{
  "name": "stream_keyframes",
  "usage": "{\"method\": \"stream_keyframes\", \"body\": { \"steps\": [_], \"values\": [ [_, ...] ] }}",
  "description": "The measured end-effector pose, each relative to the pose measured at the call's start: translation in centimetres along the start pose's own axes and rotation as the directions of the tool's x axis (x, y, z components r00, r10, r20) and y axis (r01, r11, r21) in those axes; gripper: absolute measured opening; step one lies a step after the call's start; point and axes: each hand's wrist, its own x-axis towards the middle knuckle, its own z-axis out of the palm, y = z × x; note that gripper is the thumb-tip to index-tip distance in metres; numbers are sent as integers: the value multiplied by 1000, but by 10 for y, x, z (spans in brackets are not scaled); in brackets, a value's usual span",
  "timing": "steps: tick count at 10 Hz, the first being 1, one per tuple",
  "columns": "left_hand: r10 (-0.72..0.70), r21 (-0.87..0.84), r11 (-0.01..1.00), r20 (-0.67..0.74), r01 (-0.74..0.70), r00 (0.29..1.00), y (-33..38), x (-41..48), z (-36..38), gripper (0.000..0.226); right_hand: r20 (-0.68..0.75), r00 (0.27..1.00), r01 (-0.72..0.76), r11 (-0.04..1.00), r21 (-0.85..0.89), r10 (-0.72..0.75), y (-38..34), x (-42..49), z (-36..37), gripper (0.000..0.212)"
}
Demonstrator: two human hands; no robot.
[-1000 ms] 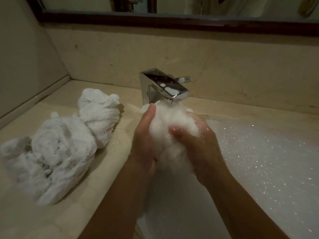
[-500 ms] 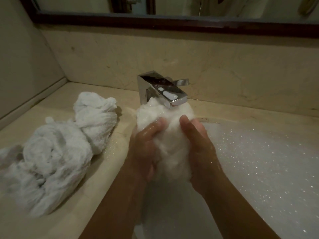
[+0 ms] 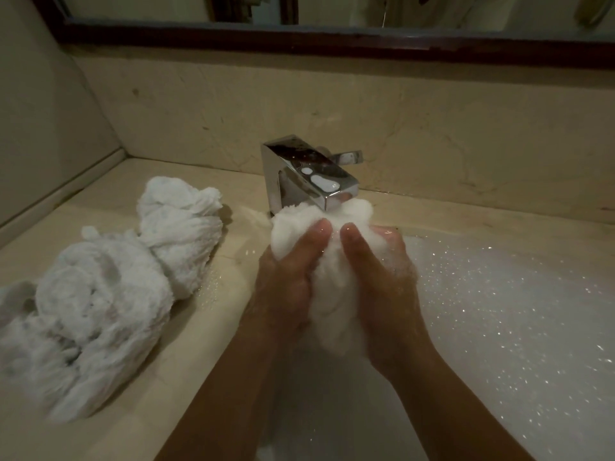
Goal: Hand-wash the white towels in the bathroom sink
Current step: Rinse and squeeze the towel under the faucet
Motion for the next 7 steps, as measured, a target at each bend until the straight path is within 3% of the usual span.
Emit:
{"method": "stream_keyframes", "body": {
  "steps": [1,2,3,4,5,6,7],
  "values": [
    [19,42,999,-31,-18,999,1,-3,4,51,-7,1000,-12,1000,2,12,0,-1,2,59],
    [89,189,980,-122,-65,988,-1,-5,10,80,1,998,55,988,-144,-55,2,-3,5,59],
    [151,272,956,-136,-110,979,-4,-8,13,104,19,991,132,941,-311,-133,-6,-3,9,46],
    [201,301,939,-93,-165,975,-4,-11,16,68,-26,989,126,914,-387,-147,-9,-2,9,53],
    [279,367,900,-68,-236,958,-7,-6,15,56,-120,982,81,898,-432,-146,-3,-3,3,58],
    [284,360,907,-138,-219,949,-2,-9,19,39,-153,979,51,891,-451,-134,10,2,0,64],
    [298,324,918,-183,-229,937,-1,-9,21,32,-150,982,33,881,-472,-117,20,9,0,53]
  ]
}}
